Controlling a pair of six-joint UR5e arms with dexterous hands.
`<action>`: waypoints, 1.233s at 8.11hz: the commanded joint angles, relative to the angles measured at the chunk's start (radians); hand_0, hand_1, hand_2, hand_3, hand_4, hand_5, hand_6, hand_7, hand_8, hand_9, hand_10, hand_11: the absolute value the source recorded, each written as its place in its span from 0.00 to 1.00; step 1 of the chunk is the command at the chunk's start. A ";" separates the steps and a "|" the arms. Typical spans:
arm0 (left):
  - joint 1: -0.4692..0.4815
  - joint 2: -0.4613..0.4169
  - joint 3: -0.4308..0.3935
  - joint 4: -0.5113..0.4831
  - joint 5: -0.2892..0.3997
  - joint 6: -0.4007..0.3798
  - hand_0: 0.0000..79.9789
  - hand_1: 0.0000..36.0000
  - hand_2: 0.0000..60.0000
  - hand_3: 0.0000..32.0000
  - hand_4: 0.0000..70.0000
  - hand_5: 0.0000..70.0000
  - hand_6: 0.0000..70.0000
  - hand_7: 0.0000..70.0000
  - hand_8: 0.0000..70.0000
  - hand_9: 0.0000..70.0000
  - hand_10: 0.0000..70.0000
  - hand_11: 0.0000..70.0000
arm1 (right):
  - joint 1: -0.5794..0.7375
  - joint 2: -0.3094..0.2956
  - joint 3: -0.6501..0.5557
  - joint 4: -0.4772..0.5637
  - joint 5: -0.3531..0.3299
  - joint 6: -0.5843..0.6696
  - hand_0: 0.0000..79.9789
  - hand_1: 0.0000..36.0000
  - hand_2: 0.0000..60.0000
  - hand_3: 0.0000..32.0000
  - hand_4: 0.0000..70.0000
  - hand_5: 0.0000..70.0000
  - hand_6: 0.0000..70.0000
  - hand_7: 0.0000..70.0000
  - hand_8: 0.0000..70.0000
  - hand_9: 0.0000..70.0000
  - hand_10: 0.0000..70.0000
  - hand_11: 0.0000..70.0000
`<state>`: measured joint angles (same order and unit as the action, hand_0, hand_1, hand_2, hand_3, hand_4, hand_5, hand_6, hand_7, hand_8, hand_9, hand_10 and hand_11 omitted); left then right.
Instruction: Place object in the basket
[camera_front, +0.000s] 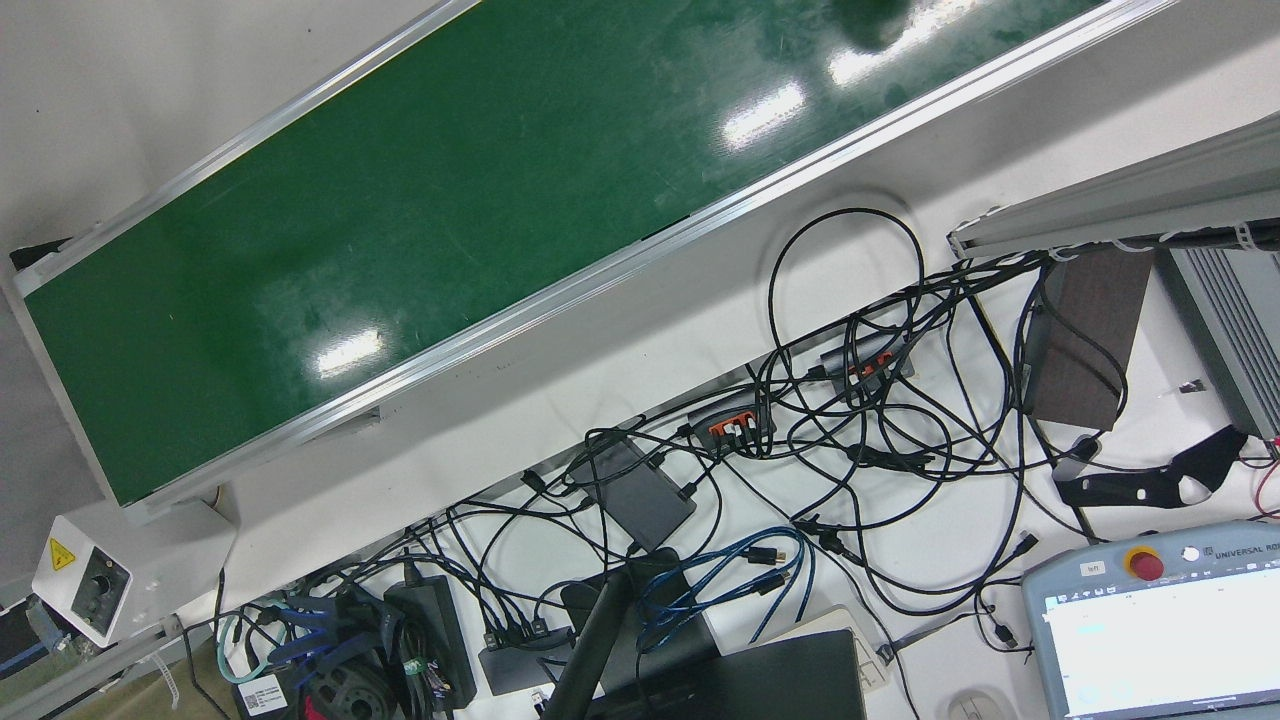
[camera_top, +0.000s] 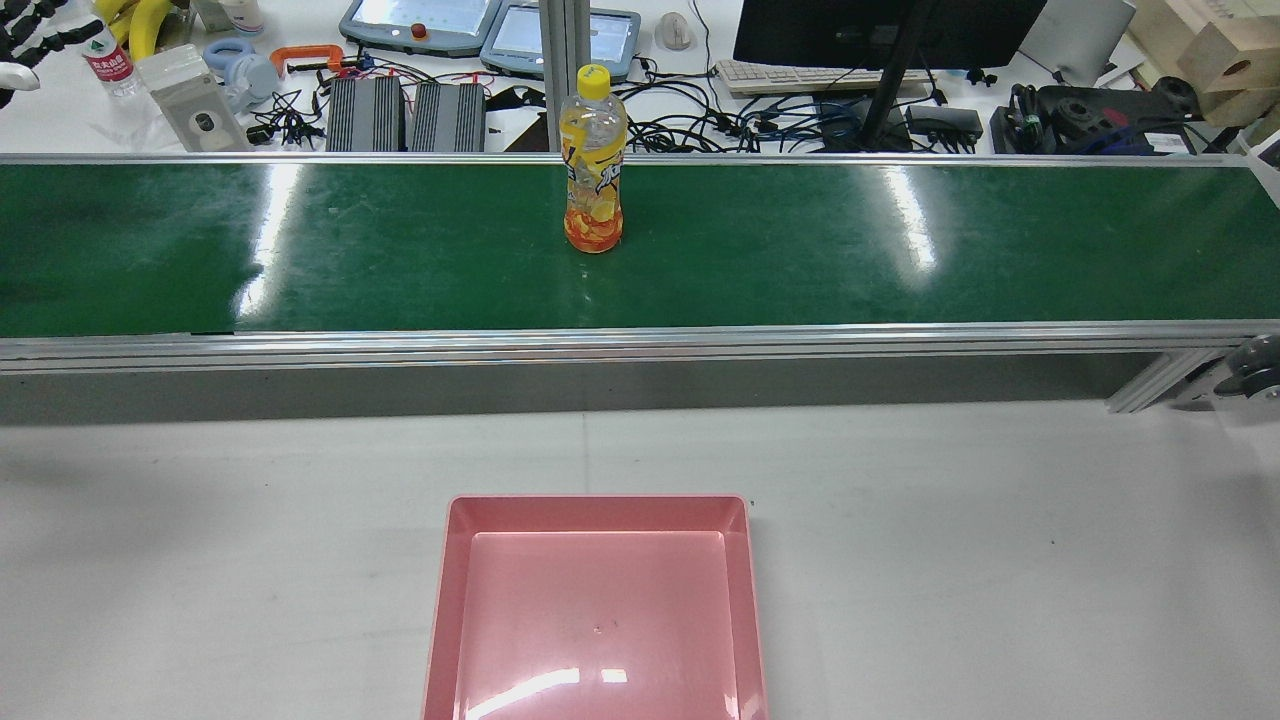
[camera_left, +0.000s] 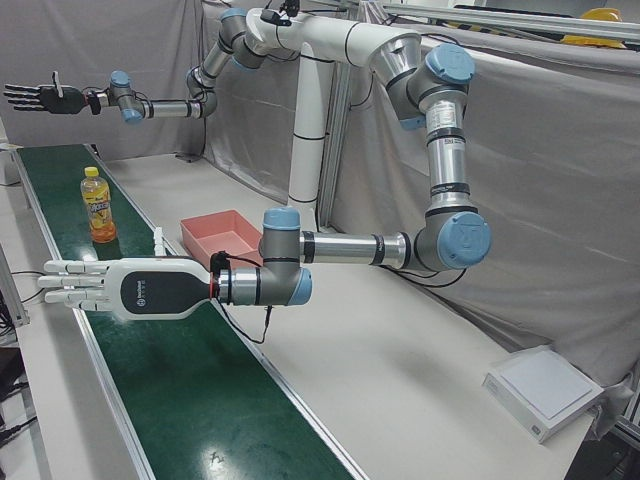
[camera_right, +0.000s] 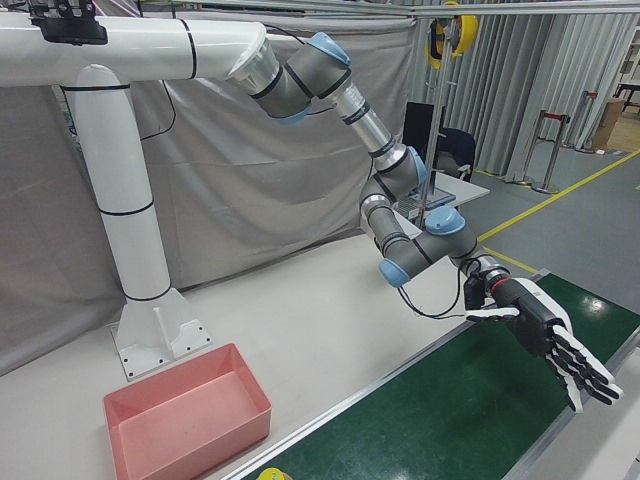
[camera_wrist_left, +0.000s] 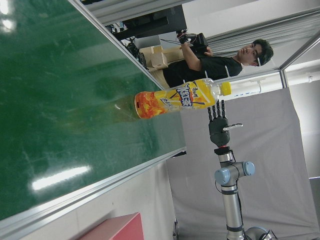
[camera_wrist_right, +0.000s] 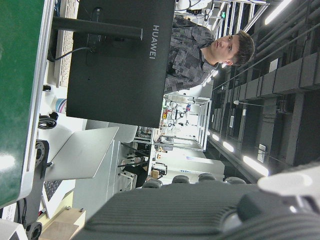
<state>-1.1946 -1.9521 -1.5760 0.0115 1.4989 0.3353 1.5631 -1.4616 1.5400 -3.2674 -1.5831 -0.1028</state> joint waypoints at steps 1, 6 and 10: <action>0.023 -0.002 -0.027 0.049 -0.003 0.013 0.62 0.38 0.00 0.00 0.01 0.09 0.00 0.00 0.00 0.02 0.13 0.22 | 0.000 0.000 0.000 0.000 0.000 0.000 0.00 0.00 0.00 0.00 0.00 0.00 0.00 0.00 0.00 0.00 0.00 0.00; 0.053 -0.004 -0.075 0.143 -0.057 0.064 0.61 0.36 0.00 0.00 0.01 0.06 0.00 0.00 0.00 0.01 0.13 0.22 | 0.000 0.000 0.000 0.000 0.000 0.000 0.00 0.00 0.00 0.00 0.00 0.00 0.00 0.00 0.00 0.00 0.00 0.00; 0.151 -0.004 -0.075 0.137 -0.181 0.062 0.61 0.35 0.00 0.00 0.00 0.06 0.00 0.00 0.00 0.01 0.13 0.21 | 0.000 0.000 0.000 0.000 0.000 0.000 0.00 0.00 0.00 0.00 0.00 0.00 0.00 0.00 0.00 0.00 0.00 0.00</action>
<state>-1.0750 -1.9558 -1.6510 0.1469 1.3537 0.3965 1.5631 -1.4618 1.5397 -3.2674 -1.5831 -0.1028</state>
